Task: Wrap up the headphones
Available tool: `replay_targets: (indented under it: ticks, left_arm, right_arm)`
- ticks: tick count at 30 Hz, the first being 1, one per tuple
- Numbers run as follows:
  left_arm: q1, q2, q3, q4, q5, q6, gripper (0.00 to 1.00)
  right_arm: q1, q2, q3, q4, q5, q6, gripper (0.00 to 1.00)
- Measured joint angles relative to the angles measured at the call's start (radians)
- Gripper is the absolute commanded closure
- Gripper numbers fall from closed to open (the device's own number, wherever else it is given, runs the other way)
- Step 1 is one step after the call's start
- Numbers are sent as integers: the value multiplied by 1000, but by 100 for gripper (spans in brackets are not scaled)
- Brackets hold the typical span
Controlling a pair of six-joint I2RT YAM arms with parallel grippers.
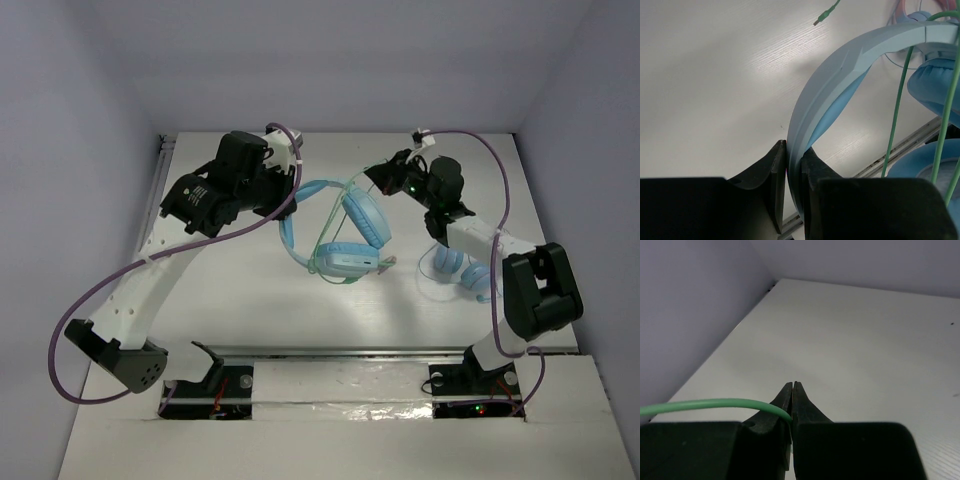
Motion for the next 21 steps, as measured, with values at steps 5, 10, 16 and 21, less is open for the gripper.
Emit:
replay_targets:
  ticks: [5, 10, 16, 21]
  left_arm:
    - [0, 0, -8, 5, -5, 0, 100]
    - [21, 0, -24, 14, 16, 1, 100]
    - [83, -2, -6, 59, 41, -16, 100]
    - [100, 6, 4, 150, 38, -74, 100]
  right_arm:
    - [-26, -8, 0, -8, 50, 16, 100]
    - [-45, -7, 22, -55, 47, 19, 100]
    - [-42, 4, 4, -44, -37, 49, 100]
    - [17, 10, -45, -47, -100, 71, 100]
